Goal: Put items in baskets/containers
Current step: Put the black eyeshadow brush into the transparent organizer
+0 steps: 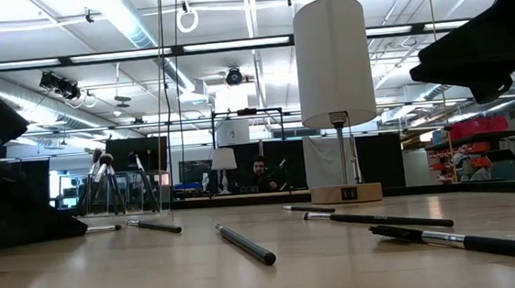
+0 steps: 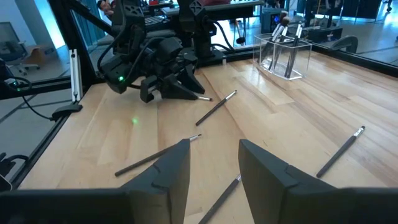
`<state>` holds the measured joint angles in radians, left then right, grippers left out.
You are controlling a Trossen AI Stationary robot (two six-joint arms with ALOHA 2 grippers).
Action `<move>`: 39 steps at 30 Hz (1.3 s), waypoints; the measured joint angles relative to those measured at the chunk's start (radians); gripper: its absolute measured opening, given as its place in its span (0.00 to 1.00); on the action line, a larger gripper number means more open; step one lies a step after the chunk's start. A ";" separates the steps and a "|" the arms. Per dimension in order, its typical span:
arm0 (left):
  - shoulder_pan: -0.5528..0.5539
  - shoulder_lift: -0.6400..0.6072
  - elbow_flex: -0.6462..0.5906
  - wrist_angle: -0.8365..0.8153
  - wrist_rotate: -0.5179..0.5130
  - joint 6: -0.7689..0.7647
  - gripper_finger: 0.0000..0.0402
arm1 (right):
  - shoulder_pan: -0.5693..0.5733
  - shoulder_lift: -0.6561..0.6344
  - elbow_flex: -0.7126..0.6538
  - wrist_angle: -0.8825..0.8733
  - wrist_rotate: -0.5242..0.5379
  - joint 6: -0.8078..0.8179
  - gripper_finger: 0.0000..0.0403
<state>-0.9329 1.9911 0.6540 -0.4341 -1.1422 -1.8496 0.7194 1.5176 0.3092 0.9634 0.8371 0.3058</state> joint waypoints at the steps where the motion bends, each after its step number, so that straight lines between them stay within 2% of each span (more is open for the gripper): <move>1: -0.003 0.001 0.000 0.000 0.001 0.000 0.39 | 0.000 0.000 0.000 0.000 0.000 0.000 0.34; 14: -0.043 0.003 0.000 0.020 0.022 -0.028 0.05 | -0.001 0.000 0.000 0.000 0.000 0.000 0.34; 24: -0.046 -0.016 -0.002 0.047 0.008 -0.045 0.04 | -0.001 0.000 0.000 0.000 0.000 -0.006 0.34; 33: -0.016 -0.128 0.004 0.106 0.059 0.098 0.04 | -0.001 0.000 0.000 0.001 0.008 0.000 0.34; 39: 0.005 -0.148 0.002 0.212 -0.060 0.247 0.04 | -0.007 0.000 0.000 0.002 0.010 0.000 0.34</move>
<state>-0.9280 1.8427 0.6562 -0.2217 -1.2022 -1.6023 0.7125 1.5177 0.3092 0.9649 0.8474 0.3061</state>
